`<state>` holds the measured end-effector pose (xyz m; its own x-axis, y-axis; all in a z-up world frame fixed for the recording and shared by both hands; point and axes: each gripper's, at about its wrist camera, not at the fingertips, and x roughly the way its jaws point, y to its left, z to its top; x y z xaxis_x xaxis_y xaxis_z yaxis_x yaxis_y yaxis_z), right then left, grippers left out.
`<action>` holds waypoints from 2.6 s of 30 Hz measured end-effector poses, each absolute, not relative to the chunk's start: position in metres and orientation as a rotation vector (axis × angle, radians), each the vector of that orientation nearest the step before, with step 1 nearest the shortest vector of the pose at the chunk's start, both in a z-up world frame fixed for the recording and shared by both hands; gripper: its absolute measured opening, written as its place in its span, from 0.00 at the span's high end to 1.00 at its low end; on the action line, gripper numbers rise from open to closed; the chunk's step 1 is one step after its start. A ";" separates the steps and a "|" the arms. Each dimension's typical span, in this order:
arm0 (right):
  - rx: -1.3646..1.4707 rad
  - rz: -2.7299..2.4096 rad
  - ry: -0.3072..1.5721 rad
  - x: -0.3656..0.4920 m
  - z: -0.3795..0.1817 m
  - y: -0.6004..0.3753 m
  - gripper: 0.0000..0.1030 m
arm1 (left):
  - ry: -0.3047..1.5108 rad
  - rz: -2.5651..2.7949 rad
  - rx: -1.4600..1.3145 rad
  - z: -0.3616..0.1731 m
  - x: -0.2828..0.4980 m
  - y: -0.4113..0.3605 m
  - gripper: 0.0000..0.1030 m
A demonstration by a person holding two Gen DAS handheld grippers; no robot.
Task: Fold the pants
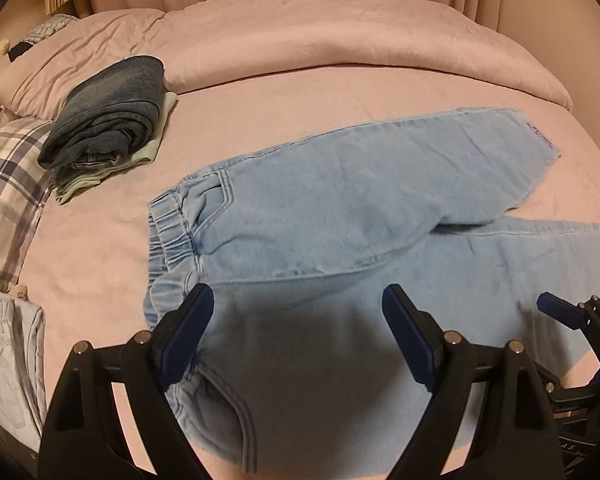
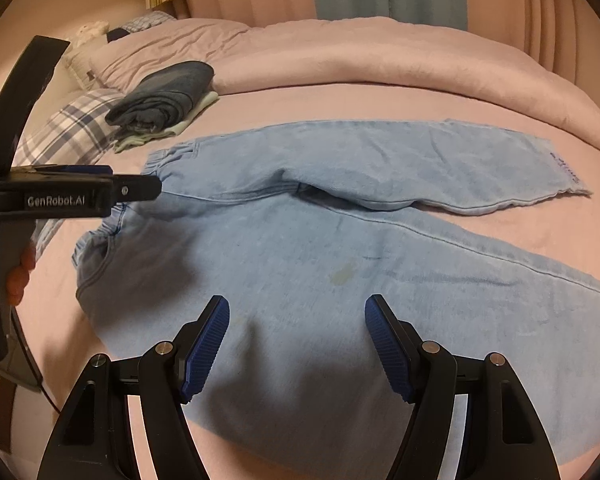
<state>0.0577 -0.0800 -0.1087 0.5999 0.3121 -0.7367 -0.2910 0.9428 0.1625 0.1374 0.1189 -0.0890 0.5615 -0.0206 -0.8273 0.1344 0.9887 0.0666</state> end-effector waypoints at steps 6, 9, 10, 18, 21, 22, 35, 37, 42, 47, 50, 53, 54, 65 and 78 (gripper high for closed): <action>0.034 0.342 0.872 0.068 -0.112 -0.081 0.31 | 1.008 -0.085 0.104 -0.105 0.162 0.127 0.16; 0.036 0.341 0.881 0.072 -0.114 -0.082 0.31 | 1.013 -0.057 0.074 -0.113 0.175 0.138 0.16; 0.036 0.342 0.885 0.074 -0.114 -0.081 0.31 | 1.015 -0.049 0.064 -0.115 0.180 0.142 0.16; 0.038 0.412 0.910 0.097 -0.115 -0.074 0.31 | 0.975 -0.058 0.058 -0.116 0.206 0.163 0.16; 0.046 0.469 0.917 0.114 -0.112 -0.074 0.31 | 0.983 -0.077 0.012 -0.120 0.217 0.177 0.16; 0.034 0.474 0.909 0.120 -0.109 -0.074 0.31 | 0.986 -0.087 -0.003 -0.121 0.219 0.180 0.16; -0.075 0.563 0.893 0.248 -0.089 -0.062 0.31 | 0.982 -0.153 -0.038 -0.126 0.275 0.208 0.16; -0.149 0.589 0.904 0.267 -0.094 -0.046 0.31 | 0.980 -0.160 -0.010 -0.125 0.285 0.209 0.16; -0.296 0.688 0.940 0.317 -0.105 0.004 0.31 | 1.067 -0.205 0.070 -0.137 0.307 0.216 0.17; -0.436 0.800 1.072 0.340 -0.126 0.038 0.41 | 1.148 -0.295 0.105 -0.148 0.301 0.228 0.21; -0.509 0.855 1.092 0.327 -0.128 0.044 0.56 | 1.159 -0.323 0.117 -0.152 0.299 0.234 0.38; -0.626 0.825 1.075 0.311 -0.126 0.049 0.82 | 1.141 -0.329 0.109 -0.146 0.301 0.235 0.62; -0.664 0.798 1.061 0.307 -0.124 0.050 0.88 | 1.133 -0.316 0.114 -0.144 0.302 0.234 0.71; -0.700 0.631 0.946 0.283 -0.107 0.063 0.94 | 1.028 -0.236 0.108 -0.120 0.276 0.231 0.76; -0.562 0.626 0.646 0.113 -0.021 -0.009 0.94 | 0.707 -0.275 0.475 -0.049 0.129 0.192 0.77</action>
<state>0.1131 -0.0094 -0.0214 0.6319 0.3500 -0.6915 -0.6803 0.6779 -0.2786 0.1289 0.1915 -0.0493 0.7307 -0.0826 -0.6777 0.3970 0.8589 0.3234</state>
